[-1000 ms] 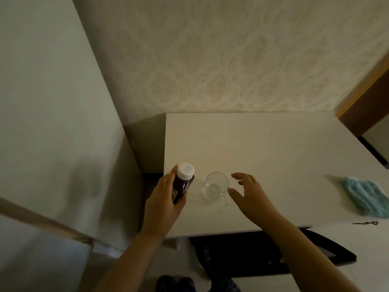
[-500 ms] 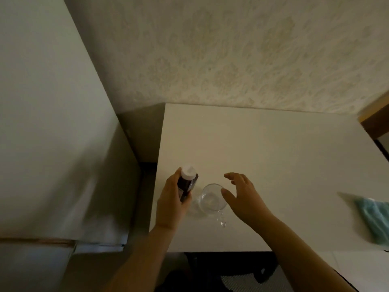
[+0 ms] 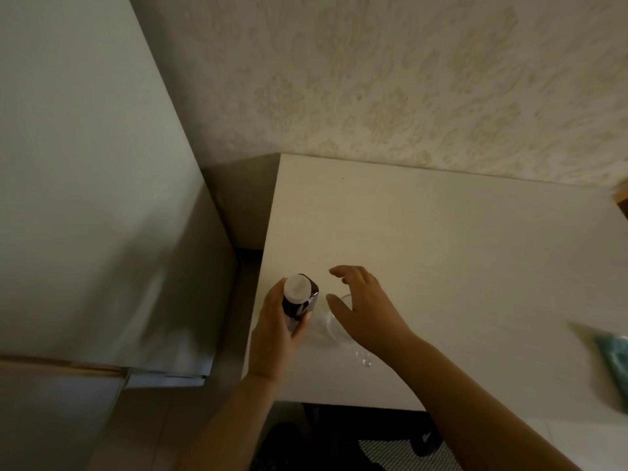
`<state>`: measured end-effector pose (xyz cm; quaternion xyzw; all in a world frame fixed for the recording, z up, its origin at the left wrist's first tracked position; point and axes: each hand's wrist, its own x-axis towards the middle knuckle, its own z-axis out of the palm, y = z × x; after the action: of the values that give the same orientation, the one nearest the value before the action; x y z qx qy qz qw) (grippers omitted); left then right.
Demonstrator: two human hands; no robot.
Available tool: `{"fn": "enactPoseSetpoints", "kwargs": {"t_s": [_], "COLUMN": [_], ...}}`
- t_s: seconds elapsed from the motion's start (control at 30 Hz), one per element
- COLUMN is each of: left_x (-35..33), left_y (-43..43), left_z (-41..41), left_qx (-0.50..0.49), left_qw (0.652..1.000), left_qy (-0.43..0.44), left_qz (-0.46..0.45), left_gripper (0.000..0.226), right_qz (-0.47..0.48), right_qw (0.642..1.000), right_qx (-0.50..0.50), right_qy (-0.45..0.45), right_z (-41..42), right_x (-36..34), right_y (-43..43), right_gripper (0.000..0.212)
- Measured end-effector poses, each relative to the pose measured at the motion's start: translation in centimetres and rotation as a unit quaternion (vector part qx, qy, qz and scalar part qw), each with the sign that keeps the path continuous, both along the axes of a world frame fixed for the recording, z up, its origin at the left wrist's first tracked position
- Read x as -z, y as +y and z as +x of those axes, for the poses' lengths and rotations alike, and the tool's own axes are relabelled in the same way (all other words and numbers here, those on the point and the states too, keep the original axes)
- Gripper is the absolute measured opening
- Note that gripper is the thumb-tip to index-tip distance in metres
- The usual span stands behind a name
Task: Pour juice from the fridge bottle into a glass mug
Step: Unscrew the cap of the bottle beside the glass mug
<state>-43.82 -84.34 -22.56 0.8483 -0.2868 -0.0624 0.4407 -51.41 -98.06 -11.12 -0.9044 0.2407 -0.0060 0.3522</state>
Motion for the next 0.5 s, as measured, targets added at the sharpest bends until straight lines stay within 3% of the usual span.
{"fn": "enactPoseSetpoints", "kwargs": {"t_s": [0.17, 0.3, 0.5], "left_x": [-0.6, -0.9, -1.5], "left_y": [0.8, 1.6, 2.0], "left_z": [0.2, -0.1, 0.0], "left_qx": [0.023, 0.023, 0.042], "left_qw": [1.0, 0.998, 0.999], "left_qy": [0.012, 0.039, 0.01], "left_qz": [-0.015, -0.038, -0.031], "left_gripper": [0.063, 0.056, 0.053], "right_qz": [-0.022, -0.101, -0.106], "right_qw": [0.997, 0.987, 0.988], "right_qx": [-0.075, -0.123, -0.106], "right_qy": [-0.015, 0.012, 0.026], "right_z": [2.4, 3.2, 3.9], "right_x": [-1.2, -1.1, -0.7], "right_y": [1.6, 2.9, 3.1], "right_gripper": [0.049, 0.048, 0.043]}}
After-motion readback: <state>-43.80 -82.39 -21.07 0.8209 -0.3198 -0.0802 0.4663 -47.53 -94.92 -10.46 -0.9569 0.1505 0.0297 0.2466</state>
